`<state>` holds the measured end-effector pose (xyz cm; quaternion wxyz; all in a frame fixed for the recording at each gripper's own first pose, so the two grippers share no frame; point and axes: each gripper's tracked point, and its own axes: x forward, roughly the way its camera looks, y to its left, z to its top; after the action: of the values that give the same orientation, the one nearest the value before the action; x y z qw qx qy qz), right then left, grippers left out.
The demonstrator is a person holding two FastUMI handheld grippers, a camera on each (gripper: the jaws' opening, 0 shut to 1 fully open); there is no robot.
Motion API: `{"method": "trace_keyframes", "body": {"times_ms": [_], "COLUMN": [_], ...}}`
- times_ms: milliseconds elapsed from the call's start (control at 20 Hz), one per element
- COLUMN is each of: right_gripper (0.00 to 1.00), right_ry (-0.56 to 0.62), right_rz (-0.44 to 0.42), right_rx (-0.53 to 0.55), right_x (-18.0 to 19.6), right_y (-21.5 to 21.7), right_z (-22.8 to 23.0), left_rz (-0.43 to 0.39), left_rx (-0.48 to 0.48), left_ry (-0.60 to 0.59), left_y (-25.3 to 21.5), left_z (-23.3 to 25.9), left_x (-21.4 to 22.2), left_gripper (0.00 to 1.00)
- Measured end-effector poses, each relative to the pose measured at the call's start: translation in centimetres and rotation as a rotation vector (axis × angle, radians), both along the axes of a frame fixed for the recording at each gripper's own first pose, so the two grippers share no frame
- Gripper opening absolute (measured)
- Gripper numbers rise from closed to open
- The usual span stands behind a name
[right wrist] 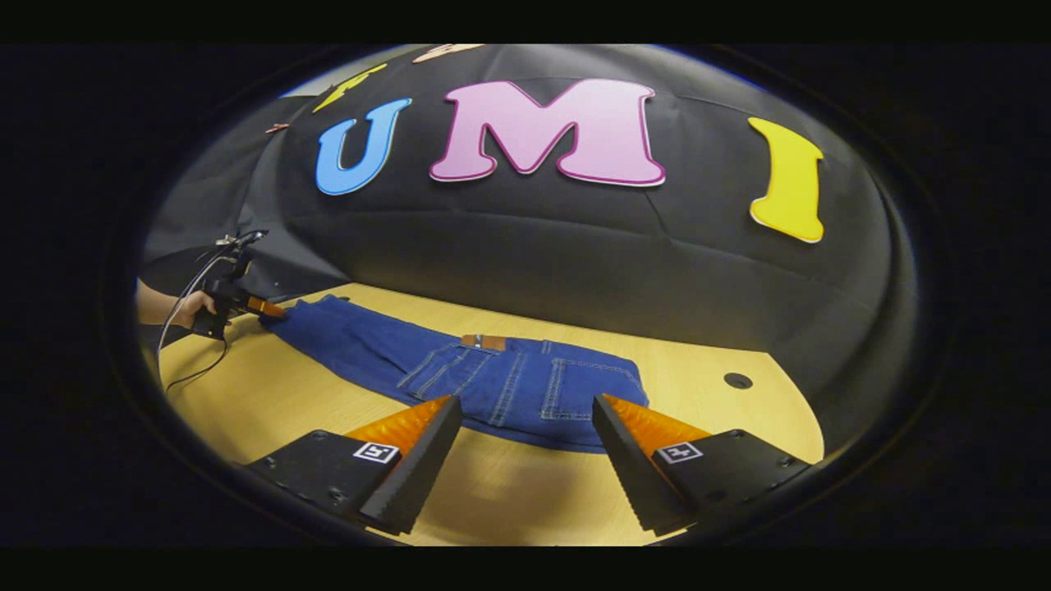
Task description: Grasp the waist and the cuffs of the jeans and fold them to make the two legs overlap; first hold the waist and fold one-third of the jeans toward the cuffs, then hold the cuffs and fold the remaining one-third in the same direction to finish folding.
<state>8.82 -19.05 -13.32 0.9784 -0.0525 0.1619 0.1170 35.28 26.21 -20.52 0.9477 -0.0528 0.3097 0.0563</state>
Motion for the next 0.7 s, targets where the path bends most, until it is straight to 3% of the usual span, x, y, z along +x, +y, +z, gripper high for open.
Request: {"method": "trace_keyframes", "body": {"times_ms": [50, 100, 400, 550, 700], "right_gripper": [0.98, 0.98, 0.98, 0.96, 0.98], "right_ry": [0.002, 0.002, 0.045, 0.066, 0.069], "right_rz": [-0.007, -0.014, -0.054, -0.064, -0.058], "right_rx": [-0.003, -0.007, -0.002, 0.008, -0.004], "right_x": [-0.1, -0.3, -1.2, -1.7, -2.1], "right_y": [-0.4, -0.7, -2.0, -2.1, -2.0], "right_z": [0.0, -0.2, -1.8, -2.4, -2.6], "left_rz": [-0.016, -0.029, -0.017, -0.075, -0.057], "left_rx": [0.025, 0.026, -0.024, -0.146, -0.213], "left_ry": [-0.008, -0.008, -0.031, -0.051, -0.076], "left_y": [-0.2, -0.2, 0.1, -1.4, -2.2], "left_z": [0.5, 0.3, 0.4, 0.7, 0.6], "left_x": [0.1, 0.4, 0.2, 0.1, -0.5], "left_gripper": [0.92, 1.00, 0.98, 0.91, 0.40]}}
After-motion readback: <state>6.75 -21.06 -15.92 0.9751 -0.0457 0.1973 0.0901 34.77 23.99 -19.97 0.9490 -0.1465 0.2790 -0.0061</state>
